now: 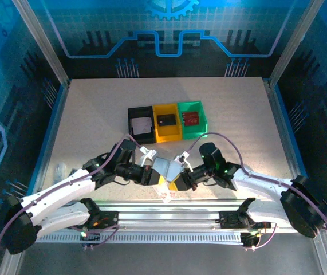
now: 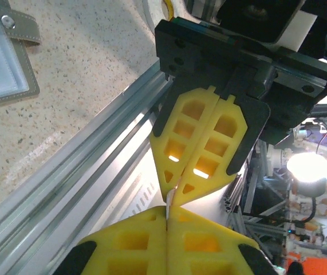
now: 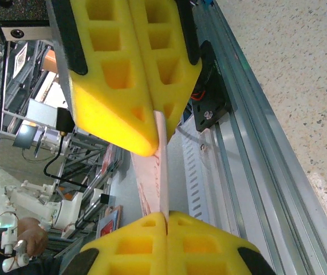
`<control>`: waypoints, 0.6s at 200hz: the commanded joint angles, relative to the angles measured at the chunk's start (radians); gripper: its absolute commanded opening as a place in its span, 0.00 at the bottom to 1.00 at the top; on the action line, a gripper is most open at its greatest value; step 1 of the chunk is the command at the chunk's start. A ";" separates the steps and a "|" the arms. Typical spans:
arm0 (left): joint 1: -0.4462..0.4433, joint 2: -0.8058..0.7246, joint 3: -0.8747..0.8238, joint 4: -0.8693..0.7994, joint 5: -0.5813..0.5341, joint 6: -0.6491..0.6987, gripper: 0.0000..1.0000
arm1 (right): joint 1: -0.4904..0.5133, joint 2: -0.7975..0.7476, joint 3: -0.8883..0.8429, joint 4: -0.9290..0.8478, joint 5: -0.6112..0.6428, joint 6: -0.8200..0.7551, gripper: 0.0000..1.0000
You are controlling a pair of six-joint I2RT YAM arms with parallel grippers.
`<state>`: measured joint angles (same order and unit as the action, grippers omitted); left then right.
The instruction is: Take the credit cards out of the card holder
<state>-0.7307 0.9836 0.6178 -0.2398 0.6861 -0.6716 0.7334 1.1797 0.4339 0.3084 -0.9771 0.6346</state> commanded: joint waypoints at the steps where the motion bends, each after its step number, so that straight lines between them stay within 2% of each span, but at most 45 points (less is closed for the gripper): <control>1: -0.011 -0.018 -0.008 -0.039 -0.001 0.020 0.00 | -0.033 -0.047 0.028 0.001 0.023 0.000 0.05; 9: -0.012 -0.027 -0.005 -0.060 -0.026 0.028 0.00 | -0.043 -0.064 0.025 -0.002 0.037 0.004 0.13; 23: -0.011 -0.046 0.000 -0.093 -0.075 0.038 0.00 | -0.060 -0.099 0.013 -0.014 0.065 0.009 0.20; 35: -0.011 -0.069 0.003 -0.108 -0.114 0.038 0.00 | -0.076 -0.131 0.000 -0.028 0.098 0.019 0.32; 73: -0.011 -0.133 -0.021 -0.056 -0.246 -0.032 0.00 | -0.101 -0.226 -0.061 -0.025 0.209 0.059 0.53; 85: -0.012 -0.154 -0.043 -0.008 -0.290 -0.073 0.00 | -0.100 -0.232 -0.088 0.018 0.223 0.106 0.55; 120: -0.010 -0.199 -0.111 0.153 -0.377 -0.179 0.00 | -0.067 -0.198 -0.203 0.314 0.271 0.270 0.56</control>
<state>-0.7361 0.8089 0.5518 -0.2230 0.4023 -0.7555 0.6464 0.9630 0.2905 0.4232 -0.7708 0.7822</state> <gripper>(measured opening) 0.044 0.557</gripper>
